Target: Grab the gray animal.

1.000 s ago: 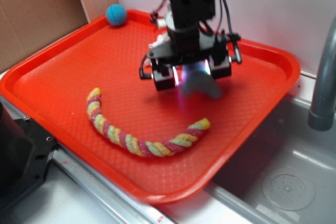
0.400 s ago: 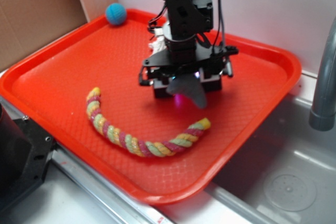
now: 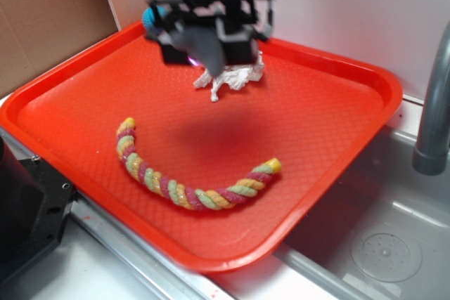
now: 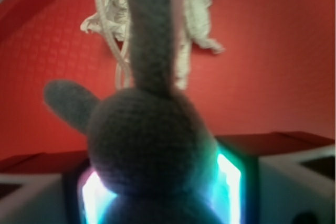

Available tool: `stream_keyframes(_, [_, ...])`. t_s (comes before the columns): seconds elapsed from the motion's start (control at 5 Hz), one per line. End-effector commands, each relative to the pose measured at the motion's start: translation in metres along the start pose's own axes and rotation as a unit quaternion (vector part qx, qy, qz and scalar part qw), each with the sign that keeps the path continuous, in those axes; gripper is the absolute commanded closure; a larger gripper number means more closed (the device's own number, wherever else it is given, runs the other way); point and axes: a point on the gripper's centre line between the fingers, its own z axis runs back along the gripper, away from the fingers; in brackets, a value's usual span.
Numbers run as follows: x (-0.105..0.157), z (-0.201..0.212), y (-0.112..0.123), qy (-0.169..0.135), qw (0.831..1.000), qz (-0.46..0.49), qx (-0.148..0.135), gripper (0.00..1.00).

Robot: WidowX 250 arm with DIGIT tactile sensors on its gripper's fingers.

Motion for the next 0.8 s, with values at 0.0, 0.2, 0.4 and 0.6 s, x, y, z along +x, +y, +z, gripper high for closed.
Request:
stream_keyframes(0.0, [0.0, 0.076, 0.048, -0.041, 0.994, -0.099, 0.016, 1.0])
stream_keyframes(0.2, [-0.004, 0.085, 0.066, -0.061, 0.989, -0.132, 0.009, 1.0])
stream_keyframes(0.4, [-0.002, 0.083, 0.077, -0.063, 0.989, -0.131, -0.007, 1.0])
stream_keyframes(0.6, [0.023, 0.076, 0.08, -0.038, 0.997, -0.063, 0.002, 1.0])
